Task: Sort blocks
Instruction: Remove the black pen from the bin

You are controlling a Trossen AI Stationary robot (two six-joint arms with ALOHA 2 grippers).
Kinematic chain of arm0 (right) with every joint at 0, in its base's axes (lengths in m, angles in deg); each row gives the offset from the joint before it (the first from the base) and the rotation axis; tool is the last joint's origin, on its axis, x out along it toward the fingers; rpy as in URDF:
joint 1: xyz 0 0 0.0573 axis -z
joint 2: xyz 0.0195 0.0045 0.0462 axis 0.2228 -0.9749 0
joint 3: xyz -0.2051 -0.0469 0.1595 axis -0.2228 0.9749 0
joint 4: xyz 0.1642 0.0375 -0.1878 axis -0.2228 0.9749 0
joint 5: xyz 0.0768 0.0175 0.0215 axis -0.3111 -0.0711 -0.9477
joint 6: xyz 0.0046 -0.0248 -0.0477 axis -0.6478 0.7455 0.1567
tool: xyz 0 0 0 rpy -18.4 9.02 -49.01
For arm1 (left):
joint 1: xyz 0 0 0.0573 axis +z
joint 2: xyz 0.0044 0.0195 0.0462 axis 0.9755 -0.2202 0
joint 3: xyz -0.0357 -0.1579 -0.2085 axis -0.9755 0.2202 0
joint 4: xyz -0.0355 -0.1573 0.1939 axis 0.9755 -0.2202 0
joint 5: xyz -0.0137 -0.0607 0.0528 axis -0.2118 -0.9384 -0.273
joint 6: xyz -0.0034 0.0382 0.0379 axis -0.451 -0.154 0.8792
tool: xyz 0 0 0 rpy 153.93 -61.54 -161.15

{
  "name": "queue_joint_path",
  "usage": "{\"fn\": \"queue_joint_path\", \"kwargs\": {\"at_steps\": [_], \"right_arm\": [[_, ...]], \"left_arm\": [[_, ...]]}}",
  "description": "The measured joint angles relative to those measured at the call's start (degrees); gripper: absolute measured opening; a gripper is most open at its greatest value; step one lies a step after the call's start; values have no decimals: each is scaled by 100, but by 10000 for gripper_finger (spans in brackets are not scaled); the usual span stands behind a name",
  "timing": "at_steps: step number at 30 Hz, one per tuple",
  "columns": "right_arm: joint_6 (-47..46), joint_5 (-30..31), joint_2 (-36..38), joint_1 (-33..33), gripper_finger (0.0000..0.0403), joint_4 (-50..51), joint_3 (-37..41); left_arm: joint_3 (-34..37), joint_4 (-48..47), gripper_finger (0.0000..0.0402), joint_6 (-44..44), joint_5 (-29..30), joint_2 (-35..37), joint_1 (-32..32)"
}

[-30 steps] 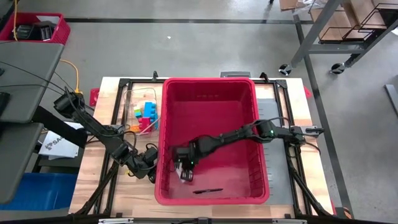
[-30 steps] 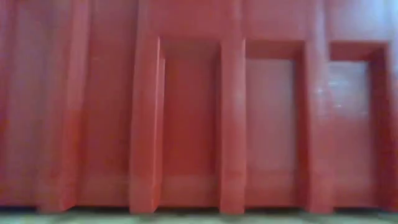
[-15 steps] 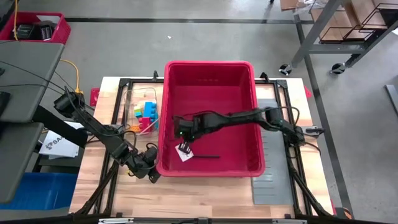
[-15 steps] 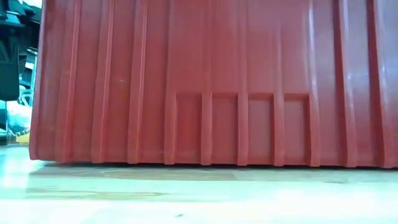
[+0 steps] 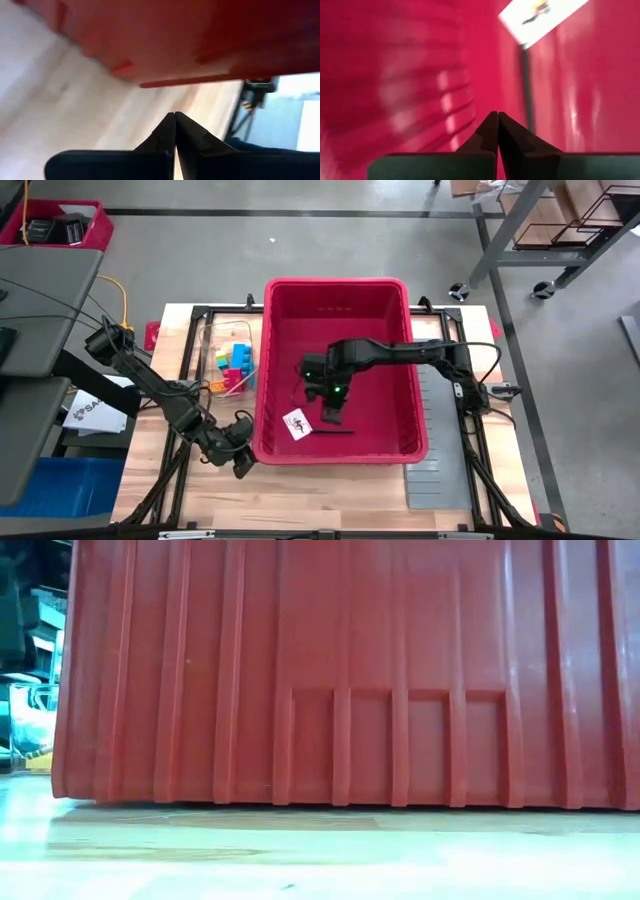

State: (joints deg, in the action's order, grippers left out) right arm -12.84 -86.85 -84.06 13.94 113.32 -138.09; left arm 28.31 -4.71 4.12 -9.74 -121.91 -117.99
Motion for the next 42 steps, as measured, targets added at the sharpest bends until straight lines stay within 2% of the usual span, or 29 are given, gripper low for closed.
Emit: {"fn": "queue_joint_path", "kwargs": {"at_steps": [4, 6, 13, 17, 21, 25, 32, 35, 38, 42], "right_arm": [[867, -780, 15, -45, 0, 310, 343], [810, -1008, 11, -130, 0, 80, 802], [-714, -2139, -6, -710, 0, -2860, 2772], [-1788, -2147, -6, -997, 0, -4278, 3458], [-2896, -1595, -4, -1180, 0, -5124, 3774], [-3475, -801, -4, -1211, 0, -5585, 3746], [-3982, 1184, 8, -839, 0, -6670, 3445], [-4016, 1973, 15, -557, 0, -6681, 3252], [-3909, 2310, 71, -252, 0, -6605, 3049], [-3337, 2117, 530, 59, 0, -6194, 2917]], "left_arm": [[2, -380, 0, 71, -74, 3, 26], [2, -459, 0, 74, -91, 3, 24], [2, -487, 0, 76, -78, 3, 20], [2, -488, 0, 91, 41, 3, 24], [5, -496, 0, 92, 90, 1, 70], [9, -492, 0, 83, 120, 1, 121], [11, -476, 0, -68, 186, -10, 134], [11, -470, 0, -76, 204, -10, 134], [11, -466, 0, -92, 201, -10, 134], [11, -450, 0, -99, 133, -10, 134]]}}
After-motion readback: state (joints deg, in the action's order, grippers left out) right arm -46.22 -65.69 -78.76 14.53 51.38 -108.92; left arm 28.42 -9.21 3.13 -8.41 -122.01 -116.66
